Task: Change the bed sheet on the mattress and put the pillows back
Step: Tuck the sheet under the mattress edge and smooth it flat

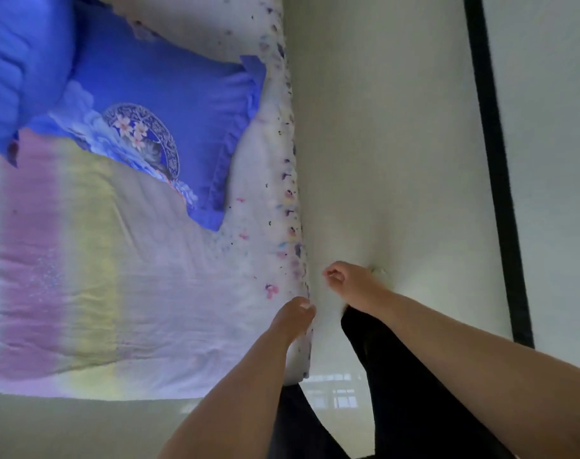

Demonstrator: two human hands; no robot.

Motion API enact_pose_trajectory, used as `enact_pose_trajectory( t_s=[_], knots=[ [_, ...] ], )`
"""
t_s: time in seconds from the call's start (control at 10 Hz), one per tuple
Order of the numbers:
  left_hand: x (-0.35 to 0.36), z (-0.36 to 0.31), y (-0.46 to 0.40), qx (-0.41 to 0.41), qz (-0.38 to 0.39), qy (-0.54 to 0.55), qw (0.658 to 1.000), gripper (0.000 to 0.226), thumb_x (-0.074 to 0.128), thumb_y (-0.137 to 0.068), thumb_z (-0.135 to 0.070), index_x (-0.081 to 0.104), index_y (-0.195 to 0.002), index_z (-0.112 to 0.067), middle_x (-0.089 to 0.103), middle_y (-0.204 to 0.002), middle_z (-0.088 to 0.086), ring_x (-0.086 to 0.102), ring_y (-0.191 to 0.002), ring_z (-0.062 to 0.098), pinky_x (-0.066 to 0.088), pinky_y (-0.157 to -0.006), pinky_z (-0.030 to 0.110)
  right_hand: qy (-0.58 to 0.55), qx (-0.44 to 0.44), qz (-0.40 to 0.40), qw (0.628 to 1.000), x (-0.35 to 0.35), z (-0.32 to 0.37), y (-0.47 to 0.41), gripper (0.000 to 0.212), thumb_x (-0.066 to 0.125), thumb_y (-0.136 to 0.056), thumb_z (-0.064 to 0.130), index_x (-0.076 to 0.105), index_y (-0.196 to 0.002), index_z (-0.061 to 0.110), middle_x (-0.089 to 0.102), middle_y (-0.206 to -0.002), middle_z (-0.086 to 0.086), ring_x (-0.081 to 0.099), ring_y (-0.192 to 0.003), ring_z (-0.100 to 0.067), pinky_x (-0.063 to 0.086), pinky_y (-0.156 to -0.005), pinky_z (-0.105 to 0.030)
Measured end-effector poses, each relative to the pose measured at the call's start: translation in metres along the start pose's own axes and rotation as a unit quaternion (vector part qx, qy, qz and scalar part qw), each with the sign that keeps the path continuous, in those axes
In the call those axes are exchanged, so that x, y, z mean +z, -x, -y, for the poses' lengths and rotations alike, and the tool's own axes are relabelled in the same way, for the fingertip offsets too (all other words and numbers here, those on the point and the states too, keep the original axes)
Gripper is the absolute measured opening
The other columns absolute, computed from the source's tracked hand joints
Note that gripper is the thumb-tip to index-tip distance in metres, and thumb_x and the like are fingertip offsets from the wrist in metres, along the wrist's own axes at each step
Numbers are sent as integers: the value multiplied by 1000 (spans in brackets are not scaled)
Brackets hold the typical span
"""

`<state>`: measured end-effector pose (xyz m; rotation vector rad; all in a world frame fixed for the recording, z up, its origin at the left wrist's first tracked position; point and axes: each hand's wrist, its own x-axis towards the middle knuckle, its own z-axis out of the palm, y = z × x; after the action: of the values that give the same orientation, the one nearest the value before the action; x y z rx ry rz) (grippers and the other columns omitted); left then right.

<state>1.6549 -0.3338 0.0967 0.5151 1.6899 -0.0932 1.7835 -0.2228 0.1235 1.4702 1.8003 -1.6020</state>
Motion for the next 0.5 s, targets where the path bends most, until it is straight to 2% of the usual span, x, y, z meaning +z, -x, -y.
enact_pose_trajectory(
  t_s=[0.1, 0.2, 0.3, 0.4, 0.5],
  knots=[
    [17, -77, -10, 7, 17, 10, 1000, 37, 47, -94, -26, 57, -122, -4, 56, -130, 15, 55, -115, 29, 44, -94, 32, 39, 0, -73, 997, -127, -5, -10, 21, 51, -92, 33, 63, -108, 25, 68, -103, 6, 62, -97, -16, 48, -87, -32],
    [6, -160, -12, 24, 2, 31, 999, 35, 47, -96, -27, 57, -124, -9, 54, -134, 9, 54, -119, 24, 42, -97, 25, 41, 6, -141, 989, -228, -4, -25, 19, 49, -92, 35, 61, -105, 31, 65, -97, 10, 61, -93, -15, 49, -84, -33],
    [-29, -225, -9, 60, -42, 68, 995, 39, 44, -98, -27, 52, -133, -11, 53, -135, 6, 50, -125, 22, 37, -95, 21, 9, -11, -151, 988, -281, 17, -52, 18, 52, -90, 34, 61, -105, 30, 66, -98, 11, 61, -95, -14, 49, -88, -35],
    [-84, -273, -15, 64, -93, 119, 986, 33, 44, -99, -21, 55, -127, -9, 57, -130, 9, 53, -121, 25, 39, -88, 21, -43, -58, -124, 990, -300, 63, -85, 11, 53, -87, 35, 59, -96, 36, 68, -97, 10, 64, -92, -13, 50, -90, -40],
    [-140, -297, -27, 60, -165, 170, 970, 31, 38, -99, -23, 62, -107, -5, 63, -113, 14, 57, -110, 28, 41, -88, 28, -53, -104, -67, 991, -315, 127, -125, 7, 53, -87, 32, 56, -88, 38, 69, -95, 5, 65, -89, -16, 50, -90, -41]
  ],
)
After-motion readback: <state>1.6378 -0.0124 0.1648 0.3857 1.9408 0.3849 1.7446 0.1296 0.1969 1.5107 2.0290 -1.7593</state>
